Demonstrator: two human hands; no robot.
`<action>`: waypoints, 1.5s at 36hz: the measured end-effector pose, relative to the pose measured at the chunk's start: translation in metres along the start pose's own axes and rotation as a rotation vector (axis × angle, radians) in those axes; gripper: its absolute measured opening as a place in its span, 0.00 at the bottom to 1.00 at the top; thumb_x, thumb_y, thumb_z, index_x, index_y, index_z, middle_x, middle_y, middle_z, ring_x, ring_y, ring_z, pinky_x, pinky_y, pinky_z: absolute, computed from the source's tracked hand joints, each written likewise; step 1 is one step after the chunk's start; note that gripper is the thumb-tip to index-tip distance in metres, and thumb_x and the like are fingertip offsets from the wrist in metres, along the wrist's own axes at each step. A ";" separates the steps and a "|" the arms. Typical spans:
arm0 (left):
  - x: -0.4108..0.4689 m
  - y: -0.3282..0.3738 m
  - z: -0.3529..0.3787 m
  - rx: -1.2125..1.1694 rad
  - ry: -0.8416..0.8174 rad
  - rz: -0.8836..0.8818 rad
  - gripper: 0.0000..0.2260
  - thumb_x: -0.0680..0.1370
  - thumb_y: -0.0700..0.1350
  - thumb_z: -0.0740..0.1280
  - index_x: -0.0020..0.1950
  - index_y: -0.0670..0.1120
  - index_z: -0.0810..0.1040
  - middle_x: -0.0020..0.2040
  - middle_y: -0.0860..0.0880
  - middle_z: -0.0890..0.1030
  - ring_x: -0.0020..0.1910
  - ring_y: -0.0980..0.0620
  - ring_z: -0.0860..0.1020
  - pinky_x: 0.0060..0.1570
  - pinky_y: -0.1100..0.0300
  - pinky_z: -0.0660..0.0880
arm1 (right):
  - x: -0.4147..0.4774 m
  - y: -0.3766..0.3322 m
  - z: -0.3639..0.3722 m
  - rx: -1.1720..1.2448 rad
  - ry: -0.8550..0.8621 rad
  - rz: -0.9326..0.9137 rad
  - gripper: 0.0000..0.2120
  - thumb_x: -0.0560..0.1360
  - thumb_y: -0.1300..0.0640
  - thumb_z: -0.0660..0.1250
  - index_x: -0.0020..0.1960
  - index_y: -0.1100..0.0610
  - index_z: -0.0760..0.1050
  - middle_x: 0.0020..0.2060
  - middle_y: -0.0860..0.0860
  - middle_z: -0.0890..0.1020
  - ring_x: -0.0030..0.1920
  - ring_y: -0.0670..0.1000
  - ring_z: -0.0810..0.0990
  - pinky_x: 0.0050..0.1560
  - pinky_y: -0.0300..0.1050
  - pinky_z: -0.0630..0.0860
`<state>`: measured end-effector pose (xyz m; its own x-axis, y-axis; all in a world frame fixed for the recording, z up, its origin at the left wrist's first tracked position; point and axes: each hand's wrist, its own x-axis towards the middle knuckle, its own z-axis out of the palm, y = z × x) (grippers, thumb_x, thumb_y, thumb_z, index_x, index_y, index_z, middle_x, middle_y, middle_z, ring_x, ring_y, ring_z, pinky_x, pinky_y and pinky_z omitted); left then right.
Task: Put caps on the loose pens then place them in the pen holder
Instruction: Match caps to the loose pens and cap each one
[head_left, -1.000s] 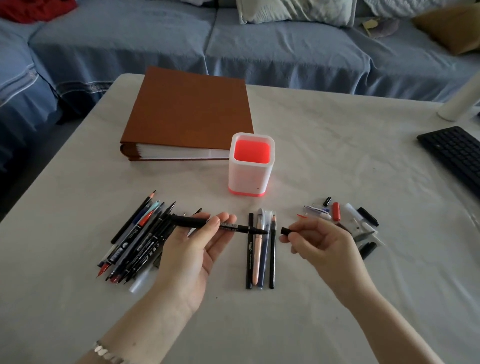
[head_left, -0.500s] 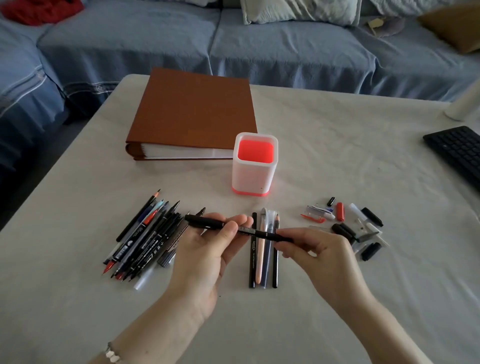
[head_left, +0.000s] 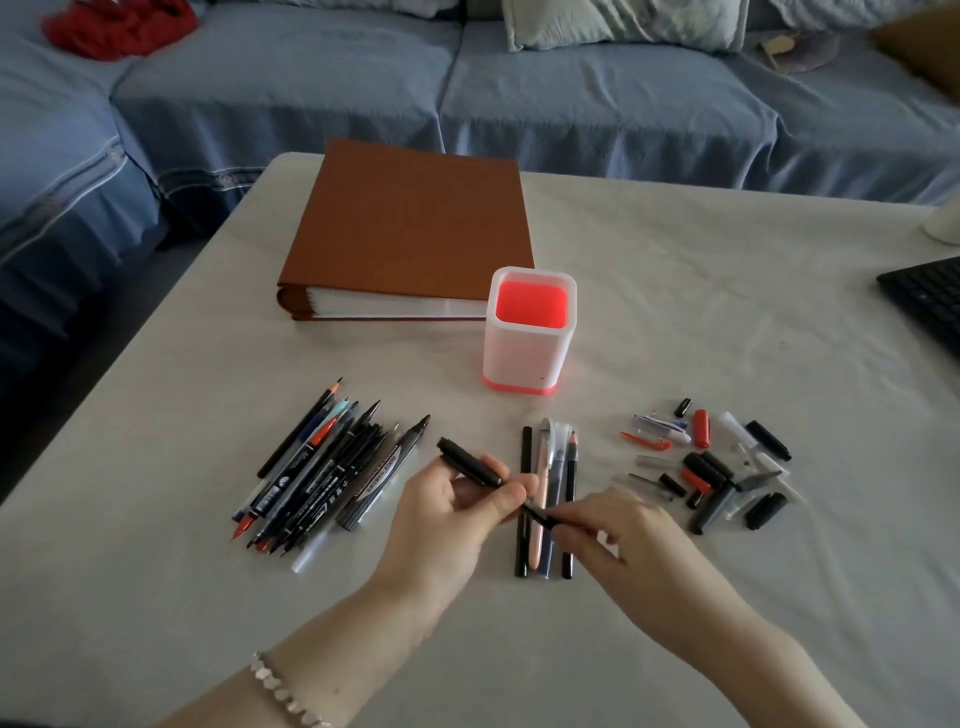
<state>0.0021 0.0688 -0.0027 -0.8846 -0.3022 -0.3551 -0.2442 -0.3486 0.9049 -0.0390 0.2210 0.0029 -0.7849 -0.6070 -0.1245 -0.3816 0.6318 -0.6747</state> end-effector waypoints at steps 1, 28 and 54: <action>0.002 -0.002 -0.004 0.121 0.005 0.008 0.07 0.69 0.36 0.71 0.39 0.43 0.74 0.42 0.39 0.84 0.43 0.50 0.83 0.50 0.59 0.78 | 0.001 0.000 0.002 -0.008 -0.018 -0.001 0.08 0.76 0.54 0.63 0.51 0.50 0.79 0.33 0.36 0.72 0.42 0.38 0.69 0.45 0.29 0.65; 0.030 -0.014 -0.063 1.513 0.113 0.356 0.12 0.61 0.35 0.75 0.43 0.39 0.80 0.36 0.42 0.81 0.36 0.39 0.78 0.35 0.53 0.76 | 0.039 0.010 0.028 -0.301 0.142 0.182 0.12 0.76 0.50 0.57 0.54 0.49 0.76 0.49 0.48 0.80 0.50 0.53 0.78 0.44 0.44 0.72; 0.008 0.007 -0.025 0.726 0.009 0.279 0.08 0.73 0.42 0.67 0.43 0.56 0.75 0.31 0.54 0.79 0.32 0.61 0.76 0.36 0.66 0.72 | 0.030 0.097 -0.060 -0.447 0.315 0.506 0.07 0.73 0.56 0.61 0.42 0.59 0.72 0.37 0.53 0.75 0.37 0.56 0.72 0.31 0.43 0.65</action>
<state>0.0037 0.0417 -0.0054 -0.9491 -0.3015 -0.0908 -0.2146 0.4086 0.8871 -0.1284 0.2928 -0.0224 -0.9945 -0.0659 -0.0817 -0.0463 0.9741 -0.2215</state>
